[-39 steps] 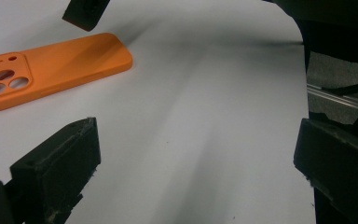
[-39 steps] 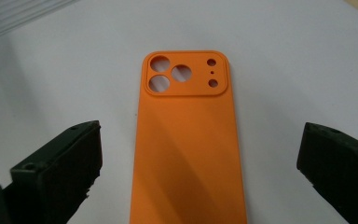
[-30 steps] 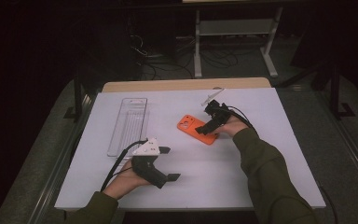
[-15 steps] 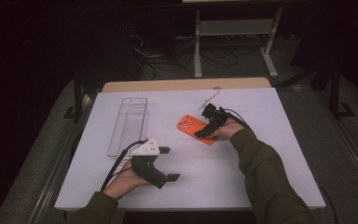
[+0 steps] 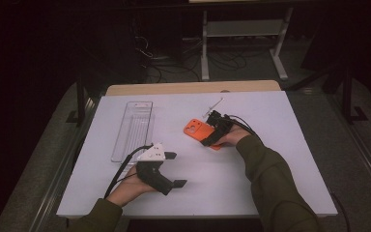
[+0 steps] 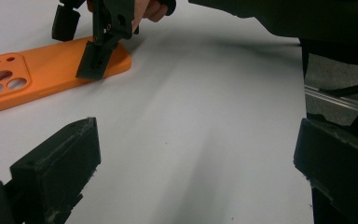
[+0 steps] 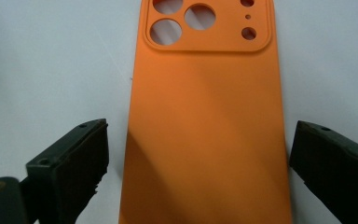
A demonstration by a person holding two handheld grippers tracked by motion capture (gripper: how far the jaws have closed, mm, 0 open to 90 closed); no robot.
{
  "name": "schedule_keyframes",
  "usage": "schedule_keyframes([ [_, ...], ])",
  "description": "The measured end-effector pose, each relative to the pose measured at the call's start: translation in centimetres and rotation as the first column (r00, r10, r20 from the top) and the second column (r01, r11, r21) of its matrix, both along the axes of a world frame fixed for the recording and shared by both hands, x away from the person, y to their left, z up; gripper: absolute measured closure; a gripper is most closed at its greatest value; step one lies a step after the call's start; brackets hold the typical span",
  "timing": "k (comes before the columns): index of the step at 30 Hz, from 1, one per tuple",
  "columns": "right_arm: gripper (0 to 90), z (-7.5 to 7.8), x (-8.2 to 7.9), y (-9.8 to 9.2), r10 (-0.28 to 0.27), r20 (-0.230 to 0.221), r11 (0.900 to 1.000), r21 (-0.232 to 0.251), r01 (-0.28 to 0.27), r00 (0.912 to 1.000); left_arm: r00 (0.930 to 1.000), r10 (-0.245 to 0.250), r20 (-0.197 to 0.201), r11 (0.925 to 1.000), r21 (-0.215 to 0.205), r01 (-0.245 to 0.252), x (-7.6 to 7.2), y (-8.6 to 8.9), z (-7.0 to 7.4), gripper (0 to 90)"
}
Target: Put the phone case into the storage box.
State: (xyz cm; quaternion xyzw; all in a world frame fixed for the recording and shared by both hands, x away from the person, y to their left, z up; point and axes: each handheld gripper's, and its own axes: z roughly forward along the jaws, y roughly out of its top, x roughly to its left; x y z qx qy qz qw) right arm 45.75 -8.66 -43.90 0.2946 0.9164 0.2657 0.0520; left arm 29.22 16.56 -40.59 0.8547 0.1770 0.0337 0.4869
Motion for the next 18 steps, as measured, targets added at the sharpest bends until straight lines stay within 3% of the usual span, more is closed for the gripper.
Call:
schedule_keyframes([
  [18, 10.9, -0.28, -0.09, 0.03, 0.0, 0.021, 0.999, -0.035, 0.001, 0.9998, 1.0, -0.004, -0.002, 1.0, 0.005, 0.004, -0.08, -0.06, -0.06, 0.1],
])
